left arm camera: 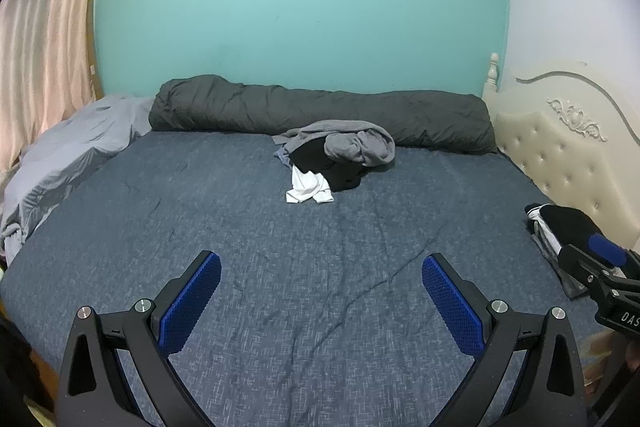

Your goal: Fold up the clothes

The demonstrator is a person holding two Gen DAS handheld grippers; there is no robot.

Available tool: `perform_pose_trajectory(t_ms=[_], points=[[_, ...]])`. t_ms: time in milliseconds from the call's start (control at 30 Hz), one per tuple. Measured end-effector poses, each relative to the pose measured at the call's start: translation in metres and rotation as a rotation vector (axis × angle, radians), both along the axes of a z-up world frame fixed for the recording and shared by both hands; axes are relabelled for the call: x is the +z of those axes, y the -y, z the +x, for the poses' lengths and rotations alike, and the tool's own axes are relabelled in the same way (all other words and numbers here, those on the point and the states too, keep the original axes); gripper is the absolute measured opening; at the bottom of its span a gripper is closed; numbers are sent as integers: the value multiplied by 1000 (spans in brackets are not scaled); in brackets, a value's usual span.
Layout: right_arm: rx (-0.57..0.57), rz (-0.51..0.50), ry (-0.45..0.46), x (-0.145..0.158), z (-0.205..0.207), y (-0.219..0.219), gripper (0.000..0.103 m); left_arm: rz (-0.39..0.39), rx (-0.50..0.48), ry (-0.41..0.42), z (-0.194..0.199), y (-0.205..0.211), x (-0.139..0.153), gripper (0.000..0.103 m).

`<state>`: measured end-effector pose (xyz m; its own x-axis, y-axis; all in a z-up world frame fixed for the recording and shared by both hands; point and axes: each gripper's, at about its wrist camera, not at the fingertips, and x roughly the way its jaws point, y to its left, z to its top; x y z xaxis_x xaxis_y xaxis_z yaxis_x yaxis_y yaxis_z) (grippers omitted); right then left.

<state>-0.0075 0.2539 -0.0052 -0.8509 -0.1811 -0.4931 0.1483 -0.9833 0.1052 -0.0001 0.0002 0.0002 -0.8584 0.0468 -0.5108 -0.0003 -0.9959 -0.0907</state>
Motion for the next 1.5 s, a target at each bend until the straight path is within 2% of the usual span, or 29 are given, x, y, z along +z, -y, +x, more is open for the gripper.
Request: perform_pose_trajectory(t_ms=[400, 967, 1500], points=[[-7, 1, 3, 3, 2, -9, 103, -23, -5, -2, 0, -10, 4, 103], [-13, -1, 1, 0, 3, -11, 103, -10, -6, 2, 1, -14, -4, 103], [-13, 0, -7, 0, 5, -11, 103, -9, 2, 5, 1, -12, 0, 103]])
